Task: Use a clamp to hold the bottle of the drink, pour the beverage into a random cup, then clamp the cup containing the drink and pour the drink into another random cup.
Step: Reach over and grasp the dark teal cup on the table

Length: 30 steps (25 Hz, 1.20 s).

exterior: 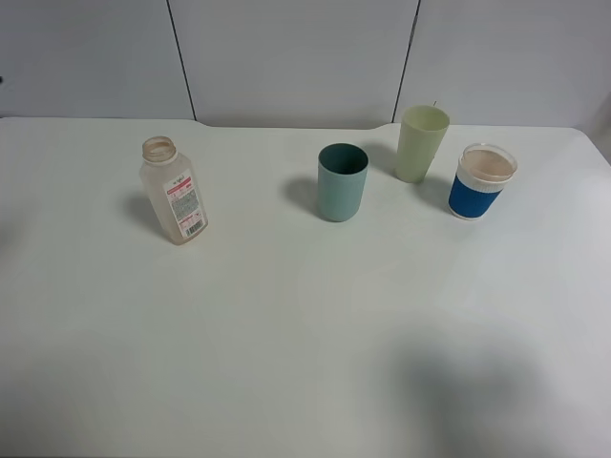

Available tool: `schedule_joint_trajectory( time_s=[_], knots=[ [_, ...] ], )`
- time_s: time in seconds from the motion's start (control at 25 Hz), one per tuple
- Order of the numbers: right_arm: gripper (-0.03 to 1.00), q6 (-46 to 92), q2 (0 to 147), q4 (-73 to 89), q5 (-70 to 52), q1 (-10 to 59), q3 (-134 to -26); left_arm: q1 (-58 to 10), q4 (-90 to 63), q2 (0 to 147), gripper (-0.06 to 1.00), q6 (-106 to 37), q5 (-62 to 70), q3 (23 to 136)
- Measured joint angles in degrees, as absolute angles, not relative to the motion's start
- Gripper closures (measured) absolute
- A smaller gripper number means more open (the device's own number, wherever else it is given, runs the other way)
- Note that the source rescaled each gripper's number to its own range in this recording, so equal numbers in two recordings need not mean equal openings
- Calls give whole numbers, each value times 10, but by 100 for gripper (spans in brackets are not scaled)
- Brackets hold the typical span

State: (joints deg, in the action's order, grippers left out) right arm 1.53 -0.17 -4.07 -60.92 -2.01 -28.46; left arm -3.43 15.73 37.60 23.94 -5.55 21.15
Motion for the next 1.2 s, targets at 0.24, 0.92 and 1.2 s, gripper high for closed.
schedule_joint_trajectory(
  time_s=[0.24, 0.92, 1.2],
  knots=[
    [9, 15, -2, -41, -609, -20, -285, -34, 107, 272, -5, 60, 194, 291],
    [9, 15, -2, -41, -609, -20, -285, -34, 87, 35, -5, 31, 558, 391],
    [9, 15, -2, -41, -609, -20, -285, -34, 74, -3, -5, 58, 613, 386]
  ],
)
